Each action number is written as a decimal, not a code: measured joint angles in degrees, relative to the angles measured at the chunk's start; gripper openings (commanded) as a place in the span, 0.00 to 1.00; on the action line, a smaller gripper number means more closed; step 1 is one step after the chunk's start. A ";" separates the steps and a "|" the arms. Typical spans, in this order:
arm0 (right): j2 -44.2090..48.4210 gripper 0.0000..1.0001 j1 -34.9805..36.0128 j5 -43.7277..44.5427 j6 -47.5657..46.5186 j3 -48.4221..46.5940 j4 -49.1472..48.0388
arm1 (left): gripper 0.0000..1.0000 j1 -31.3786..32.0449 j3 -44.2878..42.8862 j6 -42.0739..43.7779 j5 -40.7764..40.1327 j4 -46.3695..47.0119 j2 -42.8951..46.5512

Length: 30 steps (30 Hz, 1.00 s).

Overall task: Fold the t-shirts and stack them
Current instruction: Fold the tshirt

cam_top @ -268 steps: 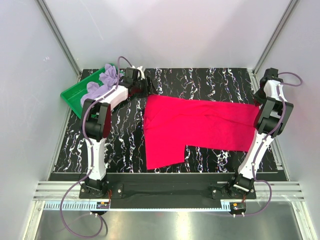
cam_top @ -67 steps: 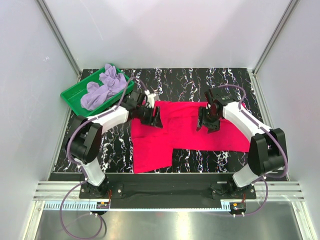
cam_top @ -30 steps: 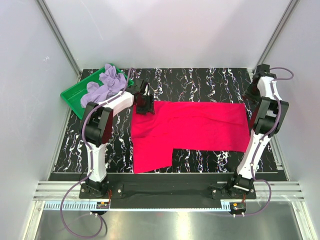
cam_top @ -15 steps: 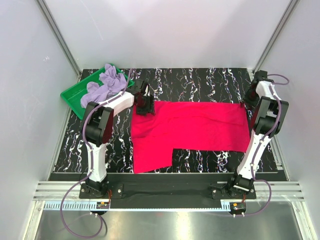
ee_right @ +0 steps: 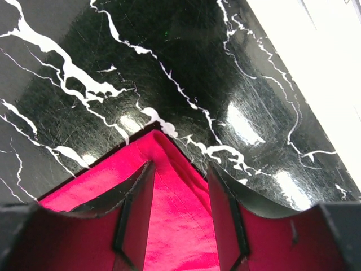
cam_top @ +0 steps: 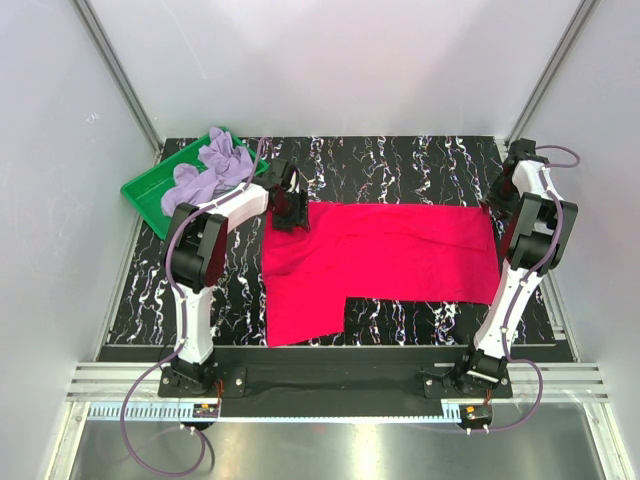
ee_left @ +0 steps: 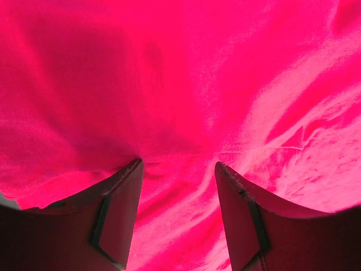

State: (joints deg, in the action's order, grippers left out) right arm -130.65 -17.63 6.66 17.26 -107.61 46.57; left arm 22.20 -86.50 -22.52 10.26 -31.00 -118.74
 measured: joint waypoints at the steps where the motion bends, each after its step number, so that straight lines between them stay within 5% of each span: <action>1: 0.17 0.50 0.00 0.09 0.00 0.13 0.02 | 0.60 0.00 0.00 0.00 0.00 0.00 0.00; 30: 2.32 0.34 0.00 -2.32 -0.96 2.64 -0.46 | 0.59 -0.09 0.00 0.09 0.26 0.02 0.00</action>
State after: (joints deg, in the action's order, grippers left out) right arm -128.33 -17.63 4.34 16.29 -104.97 46.11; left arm 22.11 -86.50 -22.44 10.52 -30.98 -118.74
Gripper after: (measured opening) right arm 0.346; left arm 0.594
